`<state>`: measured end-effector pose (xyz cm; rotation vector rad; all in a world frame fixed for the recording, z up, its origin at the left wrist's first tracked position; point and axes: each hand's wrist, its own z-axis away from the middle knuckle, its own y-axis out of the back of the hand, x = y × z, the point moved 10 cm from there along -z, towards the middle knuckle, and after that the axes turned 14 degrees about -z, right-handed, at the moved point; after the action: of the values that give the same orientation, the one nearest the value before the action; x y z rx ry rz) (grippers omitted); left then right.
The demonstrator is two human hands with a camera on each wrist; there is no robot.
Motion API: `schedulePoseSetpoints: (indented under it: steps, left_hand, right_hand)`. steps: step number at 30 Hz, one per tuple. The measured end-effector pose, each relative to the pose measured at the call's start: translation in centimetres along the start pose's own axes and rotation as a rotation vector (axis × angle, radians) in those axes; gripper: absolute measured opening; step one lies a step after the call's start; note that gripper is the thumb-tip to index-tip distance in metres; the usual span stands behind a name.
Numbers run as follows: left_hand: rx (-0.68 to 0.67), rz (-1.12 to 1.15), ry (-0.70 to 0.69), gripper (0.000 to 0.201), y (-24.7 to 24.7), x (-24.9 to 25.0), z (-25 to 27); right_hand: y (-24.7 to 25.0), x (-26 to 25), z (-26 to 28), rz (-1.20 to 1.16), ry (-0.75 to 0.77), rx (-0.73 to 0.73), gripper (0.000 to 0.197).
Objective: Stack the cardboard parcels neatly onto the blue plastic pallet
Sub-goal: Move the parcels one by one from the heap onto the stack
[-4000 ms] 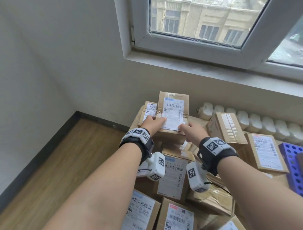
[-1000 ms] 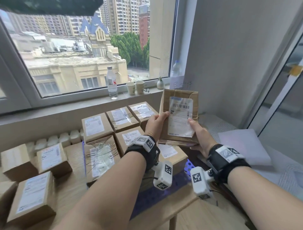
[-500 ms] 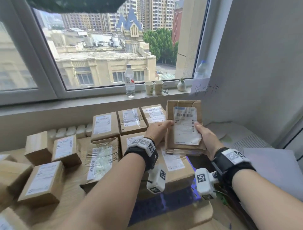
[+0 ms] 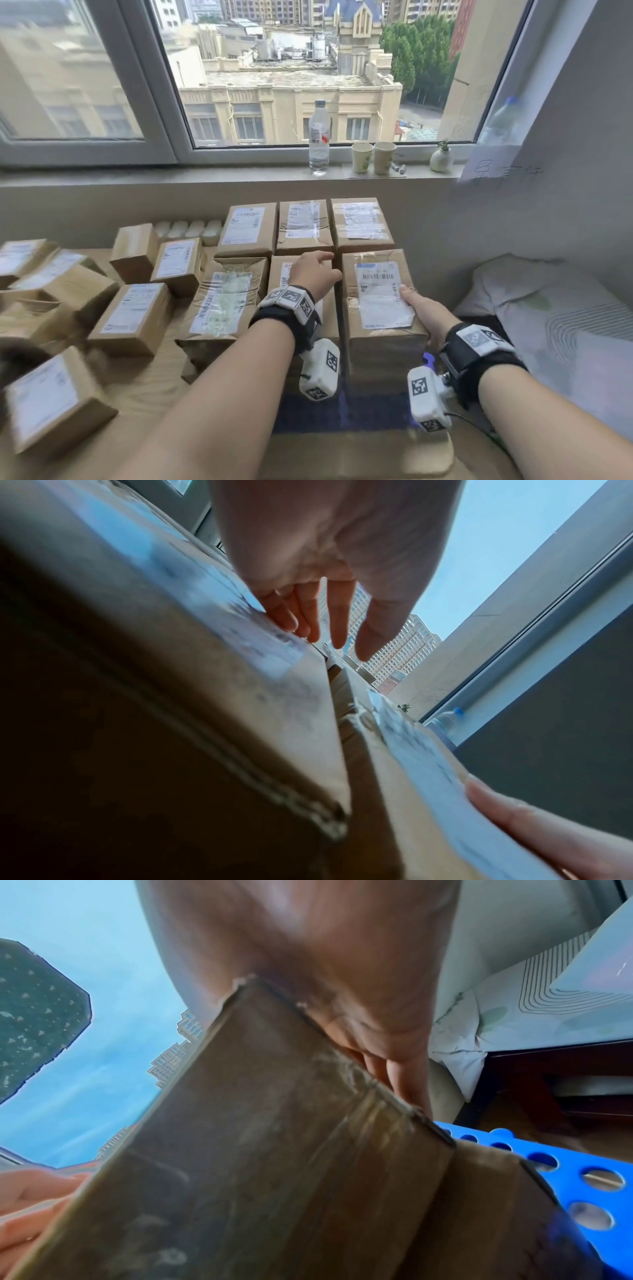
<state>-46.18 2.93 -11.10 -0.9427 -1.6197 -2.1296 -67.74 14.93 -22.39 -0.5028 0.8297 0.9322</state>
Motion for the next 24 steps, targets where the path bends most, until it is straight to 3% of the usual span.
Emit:
schedulePoseSetpoints:
  steps: [5,9,13,17,20,21,24]
  left_hand:
    - [0.011,-0.028,0.025,0.057,-0.4,-0.6,-0.6]
    - [0.041,-0.137,0.023,0.059,-0.6,-0.5,-0.7]
    - [0.055,-0.177,0.028,0.060,-0.6,-0.4,-0.8]
    - [0.059,-0.184,0.024,0.060,-0.6,-0.4,-0.7]
    - [0.063,-0.189,0.026,0.060,-0.6,-0.4,-0.8]
    - [0.063,-0.191,0.027,0.060,-0.6,-0.4,-0.8]
    - [0.066,-0.205,0.028,0.059,-0.7,-0.4,-0.7]
  right_hand:
    - [0.0,0.0,-1.7,0.047,0.029,-0.013,0.100]
    - [-0.4,0.2,-1.4,0.058,-0.008,-0.022,0.093]
    - [-0.1,-0.5,-0.9,0.130,0.032,0.021,0.107]
    - [-0.7,-2.3,2.2,0.256,0.059,0.059,0.085]
    - [0.1,0.1,-1.0,0.200,-0.027,0.013,0.120]
    - [0.2,0.9,-2.2,0.174,-0.033,-0.022,0.121]
    - [-1.4,-0.1,0.6,0.156,-0.037,-0.053,0.078]
